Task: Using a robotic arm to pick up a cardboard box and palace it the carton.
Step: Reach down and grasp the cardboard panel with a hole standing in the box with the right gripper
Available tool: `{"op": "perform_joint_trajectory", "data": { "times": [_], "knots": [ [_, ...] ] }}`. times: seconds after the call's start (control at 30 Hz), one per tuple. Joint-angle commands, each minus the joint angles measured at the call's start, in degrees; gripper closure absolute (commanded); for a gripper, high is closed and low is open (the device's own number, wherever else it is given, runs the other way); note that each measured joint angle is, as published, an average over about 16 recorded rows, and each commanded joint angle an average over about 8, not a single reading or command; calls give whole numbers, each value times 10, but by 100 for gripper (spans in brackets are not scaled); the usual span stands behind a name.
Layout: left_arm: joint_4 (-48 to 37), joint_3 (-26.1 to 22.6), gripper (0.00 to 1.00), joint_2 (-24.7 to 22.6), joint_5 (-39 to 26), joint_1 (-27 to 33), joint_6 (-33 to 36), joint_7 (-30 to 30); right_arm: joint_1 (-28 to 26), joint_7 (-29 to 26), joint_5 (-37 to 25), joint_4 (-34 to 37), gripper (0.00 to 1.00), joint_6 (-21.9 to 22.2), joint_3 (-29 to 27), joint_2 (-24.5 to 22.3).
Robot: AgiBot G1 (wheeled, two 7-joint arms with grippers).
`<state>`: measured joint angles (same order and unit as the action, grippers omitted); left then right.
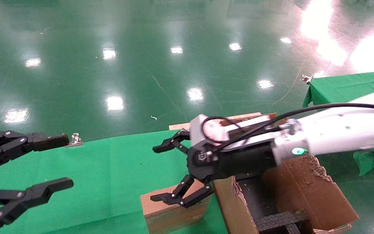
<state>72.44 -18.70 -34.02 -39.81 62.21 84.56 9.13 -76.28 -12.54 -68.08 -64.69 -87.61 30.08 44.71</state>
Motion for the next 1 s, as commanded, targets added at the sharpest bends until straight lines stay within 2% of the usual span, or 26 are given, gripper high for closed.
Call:
{"op": "perform_joint_trajectory", "data": {
  "times": [0.03,0.33,0.67,0.7,0.9,0.97,1.0],
  "knots": [
    [0,0,100,0,0,0,0,0,-18,3,-31,18,0,-5,17,18],
    [0,0,100,0,0,0,0,0,-87,26,-121,73,0,-28,100,70],
    [0,0,100,0,0,0,0,0,-145,57,-197,85,0,-28,205,107],
    [0,0,96,0,0,0,0,0,-150,60,-202,85,0,-28,214,110],
    [0,0,22,0,0,0,0,0,-168,73,-221,87,1,-25,246,122],
    [0,0,1,0,0,0,0,0,-172,75,-224,87,18,-24,251,125],
    [0,0,0,0,0,0,0,0,-173,75,-225,87,31,-24,253,126]
  ]
}}
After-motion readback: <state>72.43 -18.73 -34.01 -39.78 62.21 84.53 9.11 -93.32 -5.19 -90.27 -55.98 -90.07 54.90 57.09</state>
